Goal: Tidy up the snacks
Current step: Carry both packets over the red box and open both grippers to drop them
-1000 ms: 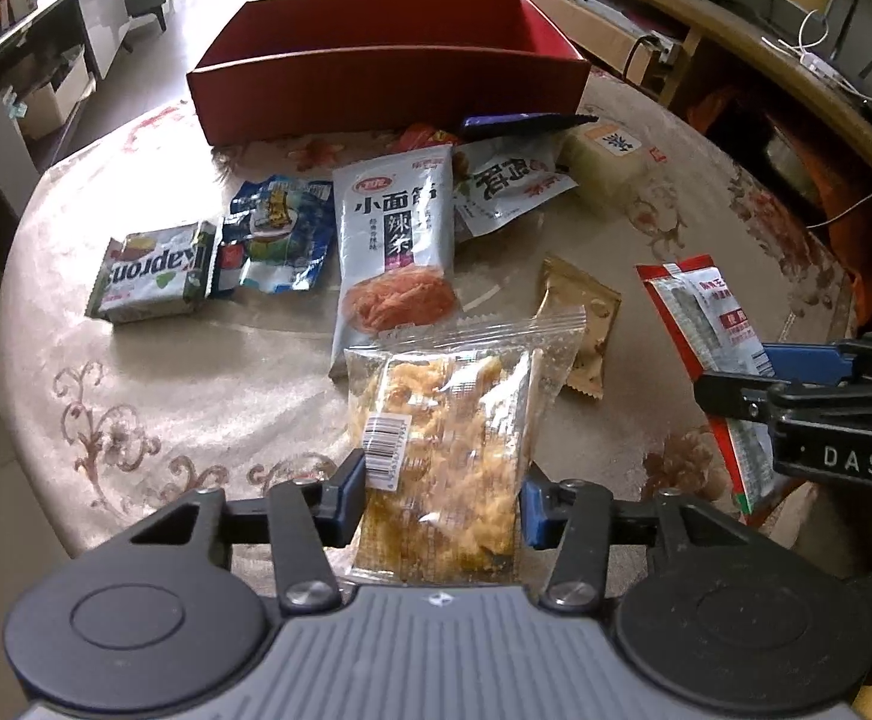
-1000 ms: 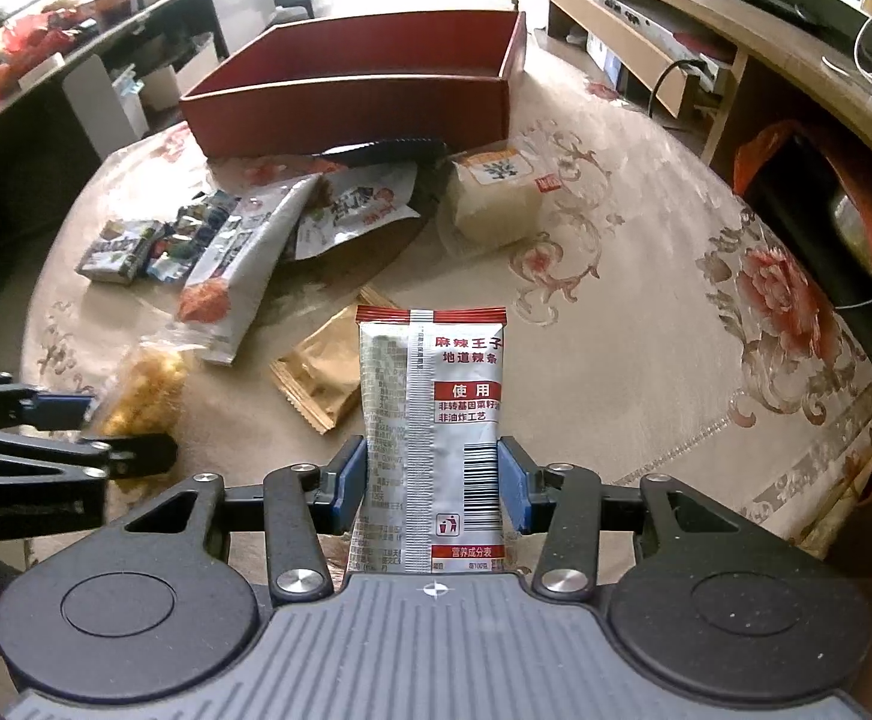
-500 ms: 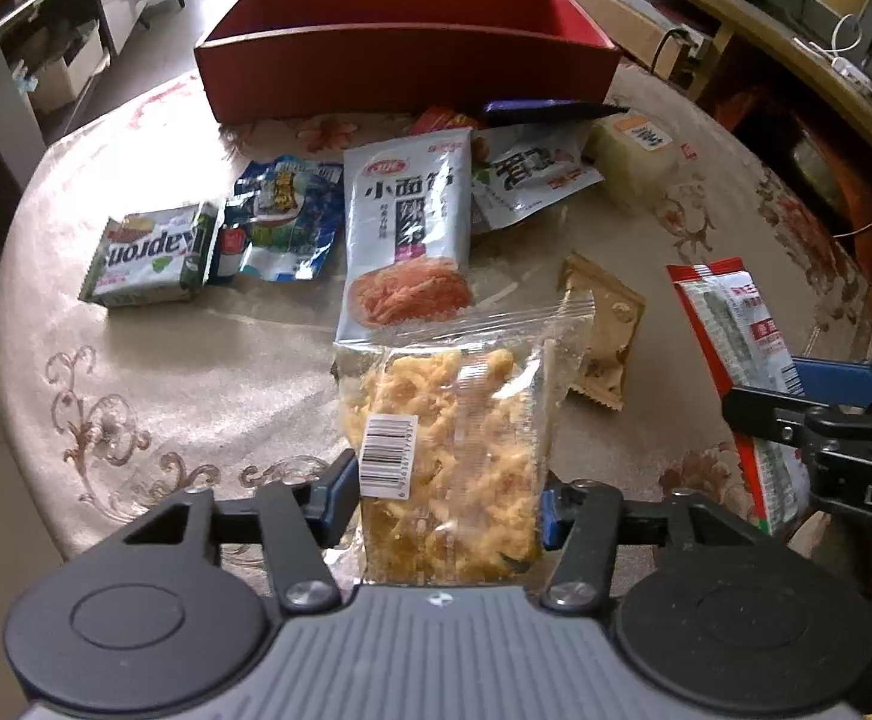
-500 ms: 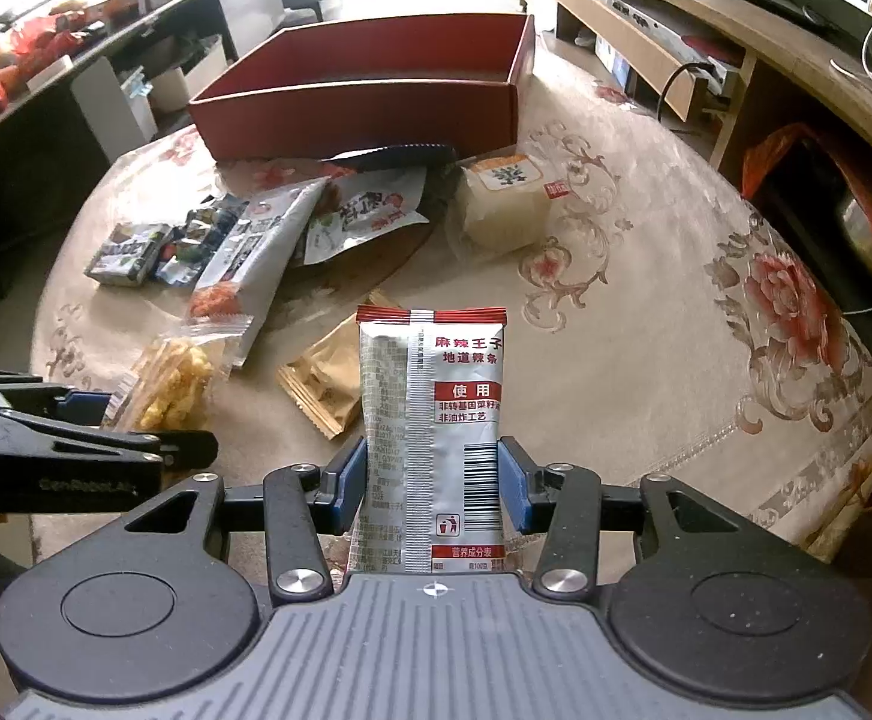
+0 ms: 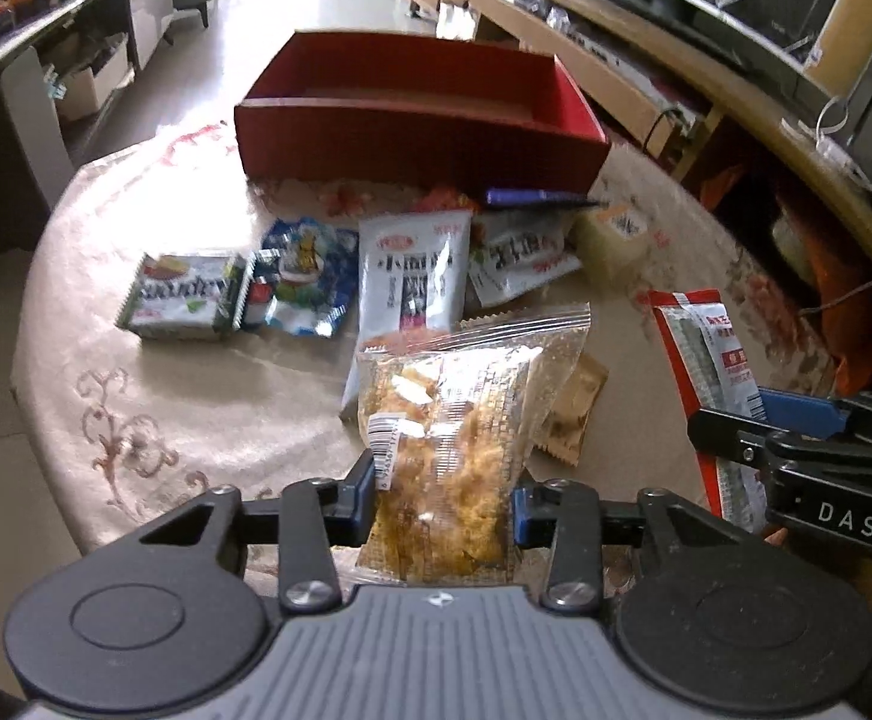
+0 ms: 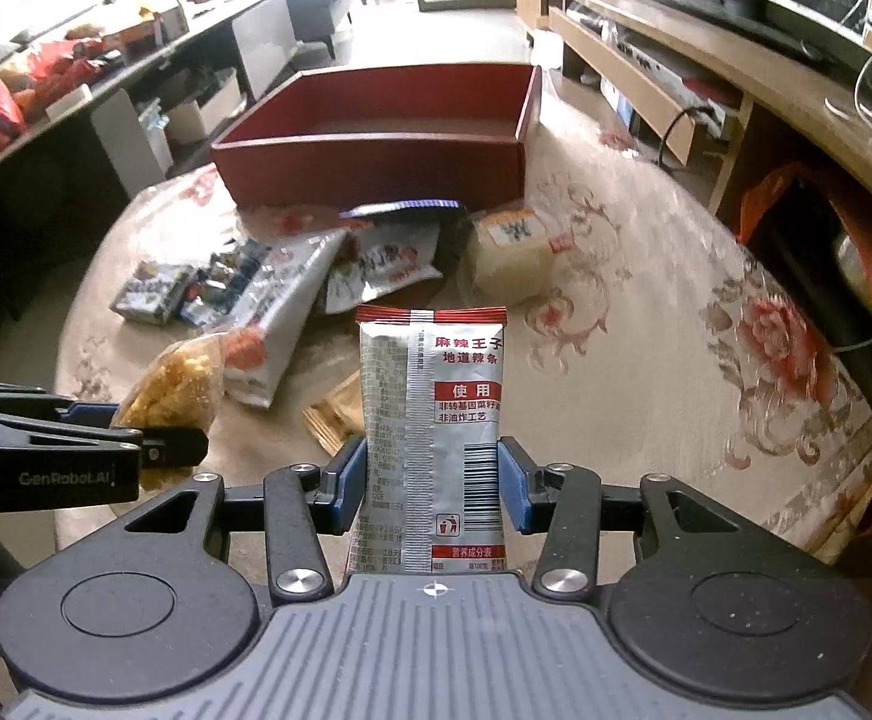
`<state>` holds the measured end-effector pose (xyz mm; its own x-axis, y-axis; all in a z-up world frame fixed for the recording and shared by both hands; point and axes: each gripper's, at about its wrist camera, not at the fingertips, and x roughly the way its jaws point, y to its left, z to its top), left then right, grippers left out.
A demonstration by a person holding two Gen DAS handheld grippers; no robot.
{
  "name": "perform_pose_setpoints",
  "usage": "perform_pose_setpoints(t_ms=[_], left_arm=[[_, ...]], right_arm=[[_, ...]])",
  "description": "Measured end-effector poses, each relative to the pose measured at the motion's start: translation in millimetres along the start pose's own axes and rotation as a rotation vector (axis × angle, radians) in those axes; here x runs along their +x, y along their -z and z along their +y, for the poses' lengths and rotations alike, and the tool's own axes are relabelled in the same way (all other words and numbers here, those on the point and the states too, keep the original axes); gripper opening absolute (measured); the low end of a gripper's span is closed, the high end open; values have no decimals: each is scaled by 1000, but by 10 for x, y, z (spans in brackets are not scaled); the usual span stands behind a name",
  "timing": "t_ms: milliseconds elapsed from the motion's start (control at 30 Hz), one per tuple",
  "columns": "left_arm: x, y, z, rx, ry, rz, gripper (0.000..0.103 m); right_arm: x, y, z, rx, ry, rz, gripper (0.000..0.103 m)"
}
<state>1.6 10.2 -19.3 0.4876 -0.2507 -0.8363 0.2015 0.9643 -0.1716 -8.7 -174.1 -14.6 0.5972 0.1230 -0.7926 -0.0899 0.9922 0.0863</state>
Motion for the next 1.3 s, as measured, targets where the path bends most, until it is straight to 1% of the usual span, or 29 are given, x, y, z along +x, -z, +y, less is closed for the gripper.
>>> perform_pose_setpoints(t_ms=[100,200,333,567,733,967,1067,1167,1300], left_arm=[[-96,-98,4,-5,20,-29,41],[-146,-268,-11,3,35,-66,41],[-90,-530,3,-14,54,-94,41],[65,-1035,86,-58,54,-146,41],[225,-1443,149,-88,28,-185,41],[561,-1919,262,-123,-6,-204,41],[709,-2074,288,-124,-33,-210,41],[877,-2223,332,-138,-44,-204,41],[1089,-2355,357,-138,-77,-203,41]], right_arm=[[-63,-76,19,1,-7,-26,54],[-90,-214,51,5,-13,-56,54],[-31,-420,98,0,-26,-76,54],[166,-875,166,-13,-29,-101,54],[347,-1179,167,-15,-20,-104,54],[657,-1621,212,-38,-9,-106,54],[817,-1783,229,-47,-8,-106,54],[984,-1906,205,-52,5,-99,54],[1204,-2040,144,-50,29,-86,54]])
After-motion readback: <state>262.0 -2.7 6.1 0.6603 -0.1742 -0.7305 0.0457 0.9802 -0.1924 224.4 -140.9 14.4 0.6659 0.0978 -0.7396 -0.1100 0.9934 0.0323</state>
